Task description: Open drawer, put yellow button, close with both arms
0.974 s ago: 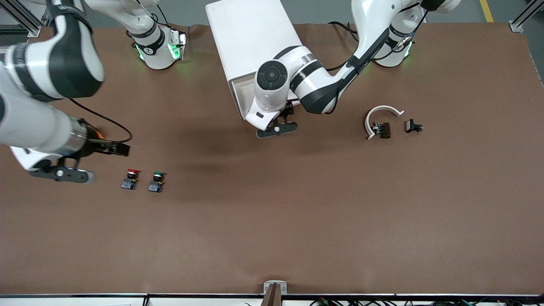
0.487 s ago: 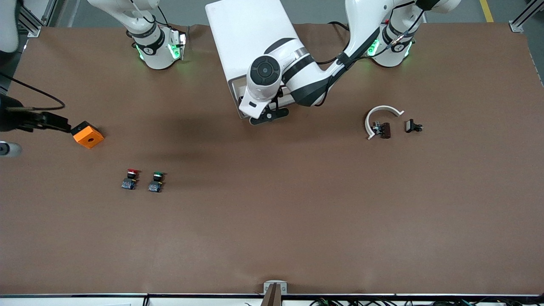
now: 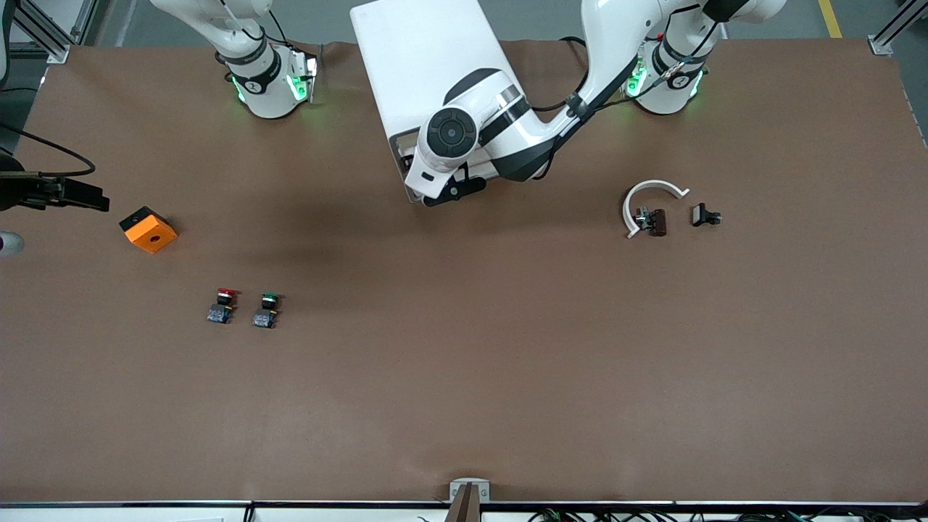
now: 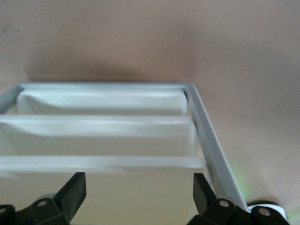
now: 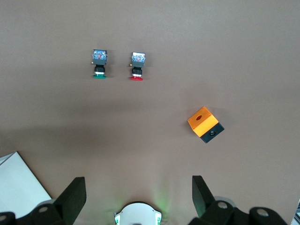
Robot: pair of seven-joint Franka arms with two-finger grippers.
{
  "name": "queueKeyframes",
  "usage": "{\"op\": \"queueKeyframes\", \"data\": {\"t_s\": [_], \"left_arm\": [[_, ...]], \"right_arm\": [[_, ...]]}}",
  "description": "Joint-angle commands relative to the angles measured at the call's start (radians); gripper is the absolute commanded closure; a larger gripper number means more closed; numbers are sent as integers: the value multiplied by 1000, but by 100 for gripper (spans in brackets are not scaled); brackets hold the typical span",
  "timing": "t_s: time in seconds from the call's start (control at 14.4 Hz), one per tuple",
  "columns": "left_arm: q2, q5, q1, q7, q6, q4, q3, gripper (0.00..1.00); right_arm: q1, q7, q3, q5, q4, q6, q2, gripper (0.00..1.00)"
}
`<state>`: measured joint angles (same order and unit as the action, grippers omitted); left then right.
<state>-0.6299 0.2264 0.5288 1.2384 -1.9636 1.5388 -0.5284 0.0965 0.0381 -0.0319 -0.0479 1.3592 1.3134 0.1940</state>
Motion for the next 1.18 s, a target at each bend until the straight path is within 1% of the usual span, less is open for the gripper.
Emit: {"op": "queueKeyframes", "data": {"t_s": [0.0,0.14,0.35,0.49,0.63,0.7,0.77,0.9,0.97,1.11], "left_arm": [[-7,51,17,12,11,-5,-10,0],[-7,51,17,12,12,-6,-11,0],[-7,48,-10,3,11,-12,1,0],[-2,25,-49,-7,6,-20,8,0],[9,-27,-70,0,12,-49,53,0],[10,-73,-78,3,17,-71,68,0],[22,-99,-101,3,35,-92,83,0],[51,-145,-185,-7,89,-133,93,0],[91,-175,-234,-20,116,-141,91,0],[178,-193,-324,-68,129,-137,93,0]], "right_arm": [[12,2,-22,-13,3,-8,-5,0],[15,0,-20,-10,-29,-16,-5,0],[20,3,-19,-10,-103,-94,-5,0],[17,0,-22,-12,-104,-124,-5,0],[20,9,-17,-7,-104,-137,-5,0],[23,11,-16,-9,-104,-138,-5,0],[34,9,-17,-3,-104,-138,-5,0],[42,0,-19,-7,-104,-128,-5,0],[43,-1,-17,-9,-106,-126,-10,0],[66,-6,-19,3,-107,-108,-33,0]]}}
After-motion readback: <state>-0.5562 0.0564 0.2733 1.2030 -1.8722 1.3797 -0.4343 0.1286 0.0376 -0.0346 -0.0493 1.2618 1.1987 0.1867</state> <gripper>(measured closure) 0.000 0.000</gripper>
